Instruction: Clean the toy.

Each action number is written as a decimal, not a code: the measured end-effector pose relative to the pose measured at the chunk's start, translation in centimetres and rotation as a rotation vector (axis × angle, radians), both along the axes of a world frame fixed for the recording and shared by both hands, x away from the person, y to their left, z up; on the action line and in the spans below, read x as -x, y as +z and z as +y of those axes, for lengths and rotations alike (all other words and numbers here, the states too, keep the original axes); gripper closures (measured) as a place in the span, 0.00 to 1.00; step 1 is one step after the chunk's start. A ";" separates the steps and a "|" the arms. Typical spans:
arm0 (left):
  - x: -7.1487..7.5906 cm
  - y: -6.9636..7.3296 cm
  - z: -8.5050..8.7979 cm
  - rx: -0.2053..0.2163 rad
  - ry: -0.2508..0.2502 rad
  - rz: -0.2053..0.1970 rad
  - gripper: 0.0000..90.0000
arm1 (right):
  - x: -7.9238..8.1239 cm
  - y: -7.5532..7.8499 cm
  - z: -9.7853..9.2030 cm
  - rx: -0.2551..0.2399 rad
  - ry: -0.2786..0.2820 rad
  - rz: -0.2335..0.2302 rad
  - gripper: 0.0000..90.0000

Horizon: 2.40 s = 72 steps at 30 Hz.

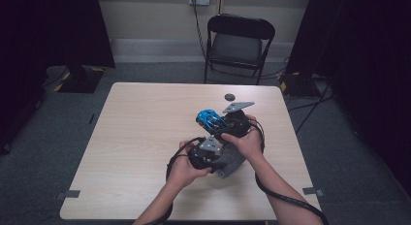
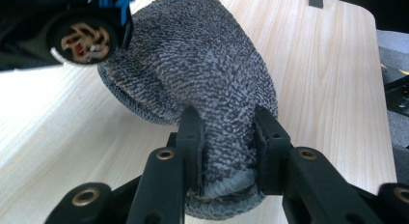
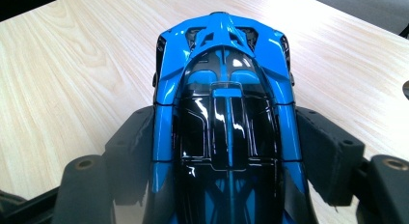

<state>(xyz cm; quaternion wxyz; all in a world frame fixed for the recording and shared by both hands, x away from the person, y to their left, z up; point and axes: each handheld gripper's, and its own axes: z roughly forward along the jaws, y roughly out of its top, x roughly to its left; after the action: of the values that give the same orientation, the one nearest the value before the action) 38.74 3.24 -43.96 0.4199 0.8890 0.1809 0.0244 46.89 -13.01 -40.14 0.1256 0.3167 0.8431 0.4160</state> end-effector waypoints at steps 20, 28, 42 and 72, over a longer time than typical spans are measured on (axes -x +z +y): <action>-1.9 0.5 8.4 -0.051 0.220 -0.019 0.77 | 0.8 -0.3 -2.5 0.003 -0.007 -0.001 0.31; -3.2 1.2 10.4 -0.042 0.309 -0.027 0.77 | 1.2 -0.7 -2.6 0.011 0.003 -0.003 0.32; -4.8 1.6 10.4 0.009 0.367 -0.027 0.77 | 2.4 -1.0 -1.7 0.003 0.049 -0.014 0.32; -4.1 1.1 7.5 0.058 0.288 0.006 0.77 | 2.0 -1.3 -1.0 -0.009 0.049 0.001 0.32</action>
<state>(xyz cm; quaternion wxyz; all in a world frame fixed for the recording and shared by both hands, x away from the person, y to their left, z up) 42.83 10.76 -42.82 0.4368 0.8415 0.3085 0.0765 44.93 -13.97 -41.44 0.1135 0.2970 0.8489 0.4223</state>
